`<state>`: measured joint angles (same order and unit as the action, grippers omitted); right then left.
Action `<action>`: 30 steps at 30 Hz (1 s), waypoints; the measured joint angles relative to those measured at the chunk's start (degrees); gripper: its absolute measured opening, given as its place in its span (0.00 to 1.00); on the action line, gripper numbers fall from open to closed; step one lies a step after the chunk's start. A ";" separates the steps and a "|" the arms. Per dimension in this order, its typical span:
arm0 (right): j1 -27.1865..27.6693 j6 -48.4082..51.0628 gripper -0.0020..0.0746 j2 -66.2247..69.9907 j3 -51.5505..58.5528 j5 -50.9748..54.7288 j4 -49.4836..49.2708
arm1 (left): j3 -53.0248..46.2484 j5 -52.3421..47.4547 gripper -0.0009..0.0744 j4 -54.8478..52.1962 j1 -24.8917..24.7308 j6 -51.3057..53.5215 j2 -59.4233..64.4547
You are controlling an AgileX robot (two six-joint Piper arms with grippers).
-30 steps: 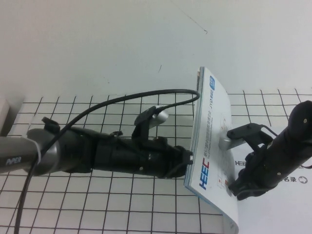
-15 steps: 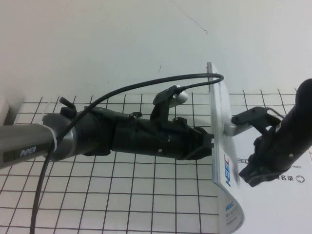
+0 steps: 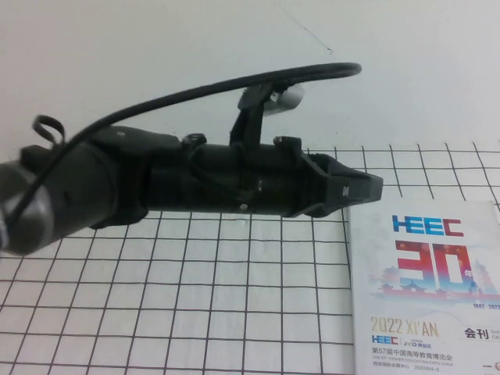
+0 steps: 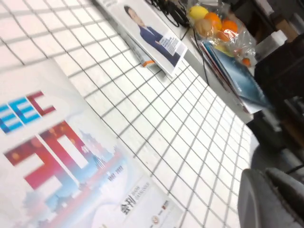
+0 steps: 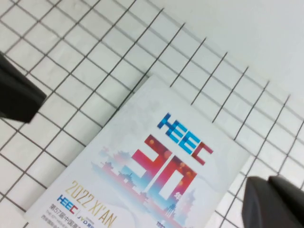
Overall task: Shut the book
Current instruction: 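Close the open booklet and leave it lying on the table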
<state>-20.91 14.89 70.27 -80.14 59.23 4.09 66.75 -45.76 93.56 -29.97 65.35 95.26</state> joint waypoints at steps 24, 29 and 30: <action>0.00 -1.78 0.02 -59.57 47.02 -14.60 3.38 | -17.98 1.78 0.01 -80.43 0.00 -49.79 -55.75; 0.00 -1.83 0.02 -58.47 54.53 -29.16 3.49 | -30.48 15.80 0.01 -85.63 0.00 -50.02 -60.89; 0.00 -1.83 0.02 -58.17 55.68 -31.19 3.49 | -32.52 17.69 0.01 -86.28 0.00 -50.02 -60.92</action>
<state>-20.91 13.06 12.10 -24.46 28.04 7.58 34.23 -28.07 7.28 -29.97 15.33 34.34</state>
